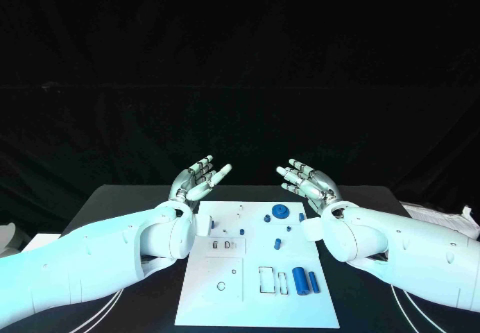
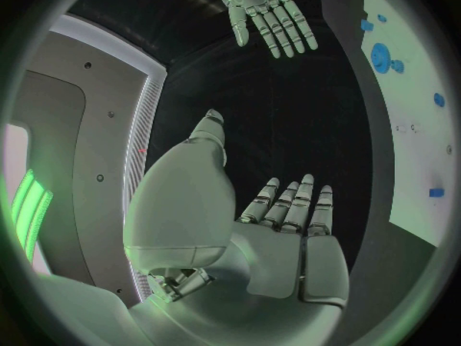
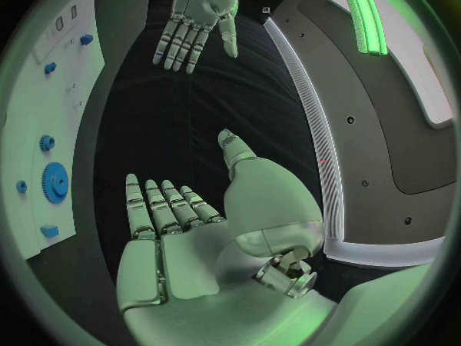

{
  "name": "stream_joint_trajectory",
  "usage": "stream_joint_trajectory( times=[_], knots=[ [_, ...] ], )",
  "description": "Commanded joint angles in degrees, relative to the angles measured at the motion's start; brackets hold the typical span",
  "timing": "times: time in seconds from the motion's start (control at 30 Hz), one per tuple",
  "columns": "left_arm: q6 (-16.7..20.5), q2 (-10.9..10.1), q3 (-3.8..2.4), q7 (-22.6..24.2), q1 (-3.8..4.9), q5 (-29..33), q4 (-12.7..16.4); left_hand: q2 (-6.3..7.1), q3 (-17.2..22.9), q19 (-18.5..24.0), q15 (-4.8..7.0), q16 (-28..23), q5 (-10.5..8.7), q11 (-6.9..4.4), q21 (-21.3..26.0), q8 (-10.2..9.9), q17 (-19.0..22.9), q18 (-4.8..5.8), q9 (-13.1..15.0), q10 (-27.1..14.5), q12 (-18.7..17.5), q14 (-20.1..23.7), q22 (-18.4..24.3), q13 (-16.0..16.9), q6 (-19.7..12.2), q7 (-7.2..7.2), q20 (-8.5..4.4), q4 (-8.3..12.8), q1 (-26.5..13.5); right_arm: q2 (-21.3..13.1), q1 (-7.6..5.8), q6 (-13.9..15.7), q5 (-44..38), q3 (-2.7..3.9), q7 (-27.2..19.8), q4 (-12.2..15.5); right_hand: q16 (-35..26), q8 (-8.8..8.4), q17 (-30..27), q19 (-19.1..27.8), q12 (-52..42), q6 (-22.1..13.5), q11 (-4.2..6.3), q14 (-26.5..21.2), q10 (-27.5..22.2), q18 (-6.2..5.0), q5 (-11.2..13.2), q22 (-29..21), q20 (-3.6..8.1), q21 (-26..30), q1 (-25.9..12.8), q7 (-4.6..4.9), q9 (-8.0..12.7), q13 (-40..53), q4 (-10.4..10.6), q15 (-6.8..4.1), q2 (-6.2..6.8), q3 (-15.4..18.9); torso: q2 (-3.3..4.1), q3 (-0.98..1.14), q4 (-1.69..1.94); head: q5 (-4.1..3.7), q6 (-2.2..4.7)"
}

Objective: Assemble the parts on the task board

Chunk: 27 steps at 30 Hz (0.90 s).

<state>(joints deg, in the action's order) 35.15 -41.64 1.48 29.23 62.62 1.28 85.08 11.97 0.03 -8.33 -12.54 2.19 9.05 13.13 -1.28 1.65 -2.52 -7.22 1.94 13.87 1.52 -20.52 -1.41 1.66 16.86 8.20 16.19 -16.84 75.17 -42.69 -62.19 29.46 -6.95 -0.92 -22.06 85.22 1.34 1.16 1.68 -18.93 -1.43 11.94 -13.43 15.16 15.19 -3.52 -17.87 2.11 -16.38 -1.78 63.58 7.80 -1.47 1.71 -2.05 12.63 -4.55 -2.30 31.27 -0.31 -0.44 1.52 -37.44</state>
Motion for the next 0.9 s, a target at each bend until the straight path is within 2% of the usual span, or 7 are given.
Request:
stream_joint_trajectory(
  times=[0.03,0.2,0.27,0.37,0.47,0.6,0.9],
  knots=[
    [-3.38,0.11,-0.02,1.26,0.1,0.31,0.01,-0.21,0.39,-0.27,-0.28,0.36,0.14,0.42,-0.32,0.43,-0.16,-0.74,0.11,0.99,0.28,-1.08,-0.12,0.15,0.94,6.99,0.6,-0.38,1.42,0.33,-0.24,-10.11,-5.93,-0.08,4.32,-0.6,0.58,0.55,0.24,-1.4,-0.6,2.47,-0.79,2.67,2.99,-0.78,-0.56,0.21,-0.37,-0.53,3.41,8.51,-0.28,0.31,-1.99,0.79,-0.56,-0.17,0.01,-0.01,-0.01,0.01,-0.01],
    [-3.38,0.11,-0.02,1.26,0.1,0.31,0.01,-2.96,2.65,-4.87,-1.16,2.09,-0.43,1.69,-1.78,1.19,-1.23,-0.08,0.57,6.65,1.1,-9.32,-0.98,0.67,5.55,8.03,0.72,-0.24,2.15,0.47,-0.38,-11.64,-6.74,-0.14,5.01,-0.92,4.17,2.79,1.92,-17.73,-3.75,15.24,-0.97,22.92,21.26,-4.22,0.96,2.2,-0.22,-4.2,8.43,8.77,-1.63,1.86,-5.93,0.27,-0.77,-1.06,0.01,-0.01,-0.01,0.01,-0.01],
    [-5.12,-1.63,-0.02,1.46,0.13,0.11,-0.31,-4.26,3.66,-9.51,-1.44,3.52,-0.54,2.19,-3.35,1.74,-1.95,0.14,0.85,10.31,1.66,-15.1,-1.81,0.94,8.59,8.25,0.61,-0.16,2.63,-0.31,-0.54,-6.57,-13.72,0.05,1.97,-2.26,5.15,3.48,2.11,-22.34,-4.85,19.74,-0.39,28.91,27.87,-5.12,1.33,2.65,-0.22,-5.46,9.62,8.45,-1.97,2.16,-6.82,-0.41,-0.85,-1.3,0.17,-0.12,-0.08,-0.81,-0.44],
    [-5.33,-2.19,-0.02,1.86,0.15,0.11,-0.21,-6.09,5.16,-27.21,-0.13,6.21,-0.85,1.39,-9.65,2.91,-2.92,-0.95,1.36,18.31,2.61,-23.94,-4.93,1.38,15.54,8.17,0.48,0.11,3.46,-0.61,-0.57,-5.08,-17.19,0.2,1.3,-2.55,6.47,5.12,2.13,-26.34,-6.44,30.79,1.26,36.44,36.09,-6.79,2.18,2.83,-0.14,-7.0,11.19,7.03,-2.67,2.17,-8.2,-2.22,-1.09,-2.05,0.28,-0.11,-0.03,-0.91,-0.65],
    [-5.79,-3.05,-0.02,1.97,0.17,0.11,0.35,-7.66,5.91,-34.26,1.86,8.22,-0.91,-0.06,-12.58,3.92,-3.41,-2.71,1.76,30.01,4.14,-30.29,-5.79,2.0,22.98,7.34,0.3,0.68,4.21,-0.98,-0.64,-4.09,-22.45,0.43,0.73,-2.97,6.65,5.75,2.05,-29.42,-6.61,38.6,2.7,40.79,40.45,-7.19,2.07,2.75,0.59,-8.01,11.76,5.69,-2.75,1.94,-9.33,-3.56,-1.12,-3.34,0.65,-0.1,-0.02,-0.99,-0.69],
    [-7.23,-4.55,-0.02,1.17,0.26,-0.16,1.63,-9.43,5.7,-40.52,3.74,10.35,-1.12,-1.39,-14.78,5.42,-4.6,-3.37,2.29,37.61,5.52,-37.69,-6.3,2.2,32.62,6.44,-1.01,1.06,4.14,-1.48,-0.78,-3.42,-27.82,0.79,0.9,-3.08,6.24,5.09,1.96,-32.55,-5.57,41.77,3.94,44.56,43.95,-7.21,1.8,2.53,1.88,-8.83,11.46,4.83,-2.36,1.77,-10.55,-4.67,-0.76,-5.8,1.55,0.03,0.02,-1.06,-0.33],
    [-11.26,-9.51,-0.18,-0.34,0.66,-4.83,8.08,-10.55,3.99,-48.69,6.61,11.24,-1.12,-3.82,-16.17,5.64,-7.73,-3.43,2.05,46.0,6.48,-46.54,-6.03,2.71,38.28,4.5,-3.81,2.54,4.71,-2.94,-2.34,-3.38,-44.98,1.66,6.15,-2.84,6.71,3.63,3.01,-40.55,-3.18,46.74,5.99,55.33,51.54,-7.13,2.3,3.03,5.57,-12.21,8.76,3.22,-2.44,1.96,-12.43,-8.05,1.22,-13.31,4.64,0.2,0.67,-1.75,0.98]
  ],
)
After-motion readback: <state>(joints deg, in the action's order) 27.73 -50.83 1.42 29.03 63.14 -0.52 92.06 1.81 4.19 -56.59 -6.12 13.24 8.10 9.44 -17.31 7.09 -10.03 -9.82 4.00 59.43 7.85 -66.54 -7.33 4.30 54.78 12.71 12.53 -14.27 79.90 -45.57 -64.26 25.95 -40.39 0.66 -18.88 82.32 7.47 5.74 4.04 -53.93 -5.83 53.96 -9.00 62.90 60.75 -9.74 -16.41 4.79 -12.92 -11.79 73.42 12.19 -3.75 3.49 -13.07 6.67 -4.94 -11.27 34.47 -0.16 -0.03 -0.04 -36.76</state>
